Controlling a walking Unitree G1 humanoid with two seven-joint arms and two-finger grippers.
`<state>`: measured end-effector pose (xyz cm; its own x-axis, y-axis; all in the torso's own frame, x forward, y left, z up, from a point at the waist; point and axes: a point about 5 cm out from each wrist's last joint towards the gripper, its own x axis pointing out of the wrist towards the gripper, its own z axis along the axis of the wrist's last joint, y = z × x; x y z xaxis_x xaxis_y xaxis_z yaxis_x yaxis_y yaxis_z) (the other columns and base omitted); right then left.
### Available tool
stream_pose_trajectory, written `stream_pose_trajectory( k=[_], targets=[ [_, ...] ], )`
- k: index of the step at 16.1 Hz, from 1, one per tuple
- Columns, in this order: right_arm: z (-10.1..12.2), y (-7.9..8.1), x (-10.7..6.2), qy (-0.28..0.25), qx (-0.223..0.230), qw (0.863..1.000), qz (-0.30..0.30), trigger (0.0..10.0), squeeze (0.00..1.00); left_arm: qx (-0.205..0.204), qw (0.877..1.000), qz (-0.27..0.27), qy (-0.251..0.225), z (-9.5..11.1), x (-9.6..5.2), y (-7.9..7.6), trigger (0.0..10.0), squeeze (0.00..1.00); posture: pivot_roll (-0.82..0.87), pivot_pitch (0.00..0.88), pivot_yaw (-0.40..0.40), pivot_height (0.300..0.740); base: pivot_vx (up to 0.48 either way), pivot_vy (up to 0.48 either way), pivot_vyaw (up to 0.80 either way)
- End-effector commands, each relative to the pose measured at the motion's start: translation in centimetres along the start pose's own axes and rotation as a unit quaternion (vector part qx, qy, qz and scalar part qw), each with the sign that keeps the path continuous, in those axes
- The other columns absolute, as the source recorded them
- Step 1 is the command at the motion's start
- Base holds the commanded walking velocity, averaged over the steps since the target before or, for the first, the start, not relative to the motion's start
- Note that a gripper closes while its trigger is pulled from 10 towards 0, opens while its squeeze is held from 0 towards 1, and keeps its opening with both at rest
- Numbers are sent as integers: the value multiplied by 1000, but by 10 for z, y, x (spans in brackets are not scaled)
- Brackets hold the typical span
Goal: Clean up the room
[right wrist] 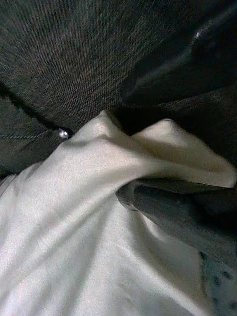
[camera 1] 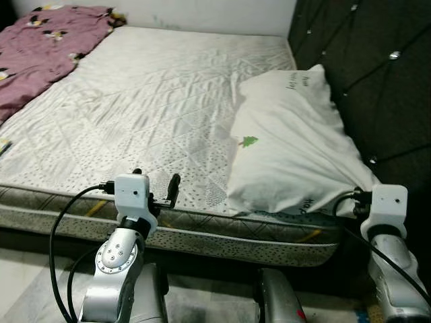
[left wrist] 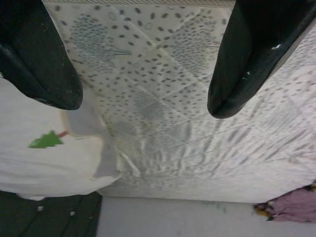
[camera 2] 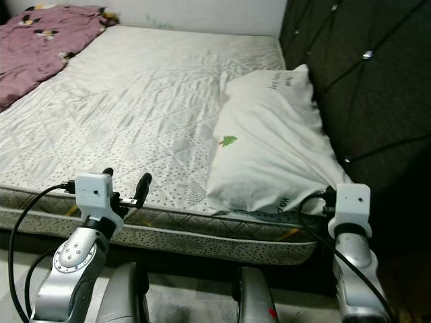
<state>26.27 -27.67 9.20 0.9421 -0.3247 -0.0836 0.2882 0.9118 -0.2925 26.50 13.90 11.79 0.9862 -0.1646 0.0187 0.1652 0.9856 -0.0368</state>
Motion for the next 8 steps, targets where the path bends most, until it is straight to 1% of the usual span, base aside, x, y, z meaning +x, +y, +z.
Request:
stream_pose_trajectory(
  k=[1,2,3,4,5,7,8],
  targets=[
    [1,-2,-4,-4,-10,1000,10,10000,1000,6,1000,0,3,-2,-2,2,10000,0,-26,0,-29,548,0,0,0],
    [0,-2,-9,-4,-15,1000,17,10000,1000,6,1000,-2,4,-2,-2,2,10000,0,-27,0,-28,548,0,0,0],
    [1,-2,-17,-17,-34,999,28,10000,1000,6,1000,-6,5,-3,-2,1,10000,0,-33,0,-26,548,0,0,0],
    [6,-2,-22,-34,-48,998,32,10000,1000,6,1000,-9,5,-3,-2,0,10000,0,-37,0,-22,548,0,0,0],
    [20,0,-22,-73,-58,995,38,10000,1000,6,1000,-11,6,-3,-2,-1,10000,0,-39,0,-20,548,0,0,0],
    [46,14,-12,-135,-55,988,55,10000,1000,5,1000,-17,7,-4,-2,-4,10000,0,-35,0,-18,548,0,0,0],
    [67,30,0,-167,-37,983,69,10000,1000,5,1000,-18,4,-2,-1,-4,10000,0,-23,0,-20,548,0,0,0]
  ],
)
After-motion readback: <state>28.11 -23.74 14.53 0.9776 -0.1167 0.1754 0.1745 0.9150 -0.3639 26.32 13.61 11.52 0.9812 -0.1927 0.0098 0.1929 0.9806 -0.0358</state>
